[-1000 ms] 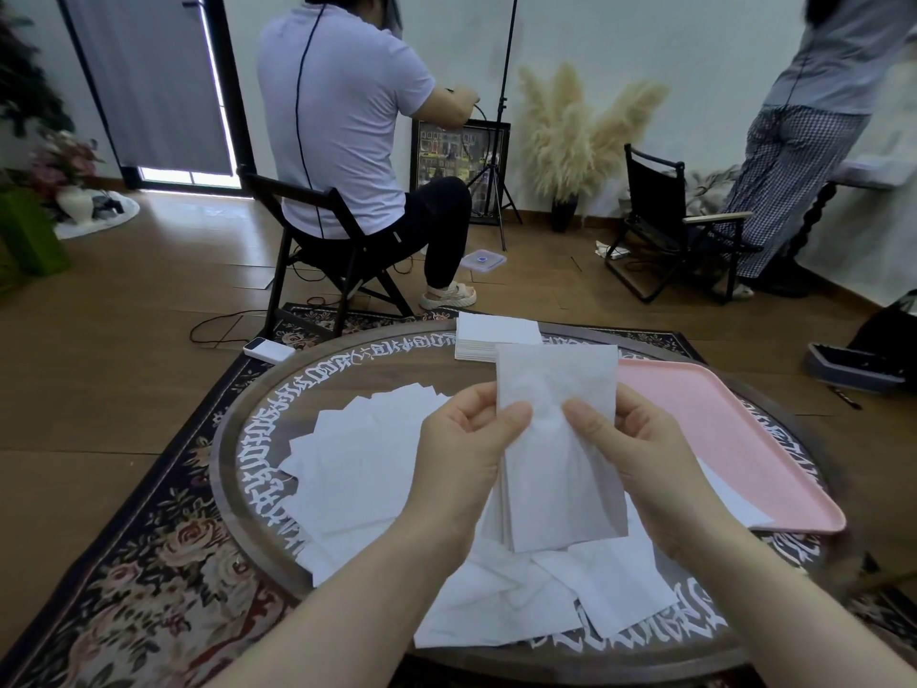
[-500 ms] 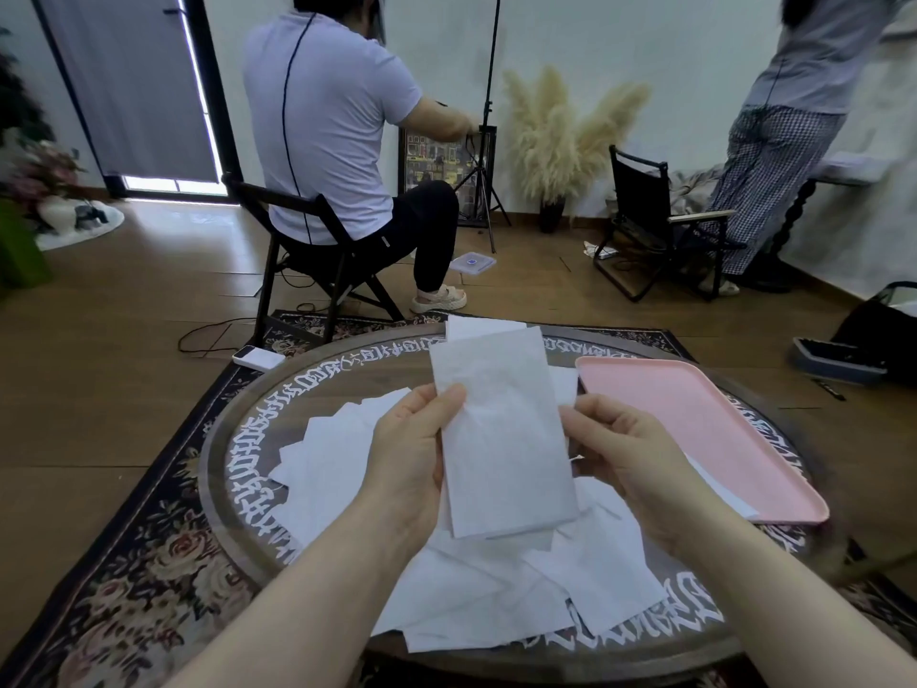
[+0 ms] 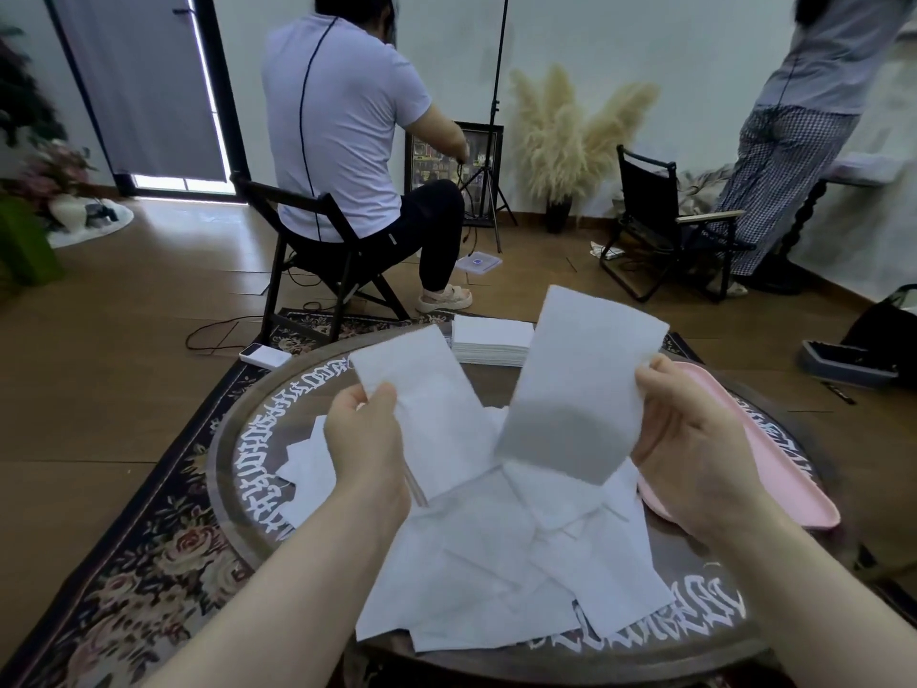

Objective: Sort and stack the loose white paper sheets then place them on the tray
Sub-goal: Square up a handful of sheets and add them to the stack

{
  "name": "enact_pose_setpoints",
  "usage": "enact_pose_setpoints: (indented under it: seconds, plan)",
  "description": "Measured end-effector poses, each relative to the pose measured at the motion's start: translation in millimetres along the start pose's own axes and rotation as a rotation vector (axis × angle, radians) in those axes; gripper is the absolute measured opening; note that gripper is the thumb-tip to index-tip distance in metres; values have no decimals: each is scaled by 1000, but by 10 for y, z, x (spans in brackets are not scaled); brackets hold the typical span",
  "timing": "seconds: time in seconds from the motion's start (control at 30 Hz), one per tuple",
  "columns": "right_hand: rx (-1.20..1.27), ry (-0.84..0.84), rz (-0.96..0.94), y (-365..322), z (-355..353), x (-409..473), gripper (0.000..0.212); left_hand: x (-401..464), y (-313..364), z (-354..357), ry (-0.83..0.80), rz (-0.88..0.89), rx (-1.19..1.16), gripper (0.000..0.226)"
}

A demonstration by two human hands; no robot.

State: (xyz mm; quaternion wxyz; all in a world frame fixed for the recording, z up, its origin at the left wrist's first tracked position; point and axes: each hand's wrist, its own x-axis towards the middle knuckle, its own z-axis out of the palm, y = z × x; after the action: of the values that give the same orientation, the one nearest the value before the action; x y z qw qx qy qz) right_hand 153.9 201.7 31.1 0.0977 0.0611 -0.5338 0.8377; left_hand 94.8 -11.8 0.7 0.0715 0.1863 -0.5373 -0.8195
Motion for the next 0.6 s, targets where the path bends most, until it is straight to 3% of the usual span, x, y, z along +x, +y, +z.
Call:
enact_pose_setpoints:
  seconds: [0.07,0.23,0.33,0.47,0.6]
  plan:
    - [-44,-3,60,30,36,-7,17,-47,-53,28,-42,-38,60,11]
    - [-387,198,252,305,73,-24,16,-323,-167,133,-328,-48,140,11]
    - [-416,227,226,324,63,-22,14,-400,-162,162,-391,46,170,11]
    - [-432,104,223,262,52,-44,40,-407,-149,178,-408,52,156,12]
    - [-375,159,118,258,45,-43,25,-411,-178,176,-456,-34,124,17]
